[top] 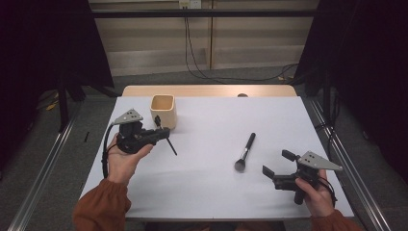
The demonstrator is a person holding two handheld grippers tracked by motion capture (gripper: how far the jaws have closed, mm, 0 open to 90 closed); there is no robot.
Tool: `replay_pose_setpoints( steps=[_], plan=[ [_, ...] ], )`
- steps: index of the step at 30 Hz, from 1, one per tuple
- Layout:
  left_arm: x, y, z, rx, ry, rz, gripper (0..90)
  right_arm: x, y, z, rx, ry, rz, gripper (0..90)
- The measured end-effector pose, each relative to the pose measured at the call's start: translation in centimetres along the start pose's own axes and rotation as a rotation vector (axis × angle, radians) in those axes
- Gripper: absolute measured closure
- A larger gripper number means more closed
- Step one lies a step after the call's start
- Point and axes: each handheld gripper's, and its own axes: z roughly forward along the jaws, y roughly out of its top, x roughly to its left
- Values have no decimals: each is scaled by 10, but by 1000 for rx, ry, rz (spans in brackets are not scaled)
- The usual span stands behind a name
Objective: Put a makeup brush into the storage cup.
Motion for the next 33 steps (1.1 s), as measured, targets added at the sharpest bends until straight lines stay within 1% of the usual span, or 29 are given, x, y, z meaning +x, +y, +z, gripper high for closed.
replay_pose_setpoints(
  steps=[3,7,10,12,14,16,20,22,23,25,27,30,33],
  plan=[
    [3,6,-3,-15,7,-3,855,1,-1,1,5,2,-18,0],
    [9,14,-8,-28,25,-6,855,1,-2,1,-10,16,-21,0],
    [14,22,-12,-41,37,-11,855,1,-2,1,-22,11,-22,0],
    [17,26,-13,-36,48,-2,855,1,-2,0,-27,3,-21,0],
    [20,30,-14,-29,42,-8,855,0,-2,0,-29,-2,-17,0],
    [23,35,-16,-33,41,-7,855,0,-1,0,-30,-2,-16,0],
    [29,41,-21,-42,59,-5,855,1,-2,0,-29,3,-10,0],
    [31,43,-21,-43,68,-1,856,0,-2,0,-30,11,-2,0],
    [32,44,-20,-46,72,-2,855,0,-2,0,-29,11,-7,0],
    [34,47,-18,-60,78,-20,855,0,-2,0,-29,16,-6,0],
    [36,50,-16,-65,88,-25,856,1,-2,0,-29,16,-8,0],
    [37,56,-13,-73,103,-15,855,1,-2,0,-27,17,-12,0],
    [39,63,-14,-82,126,2,855,1,-2,0,-28,18,-4,0]
  ],
)
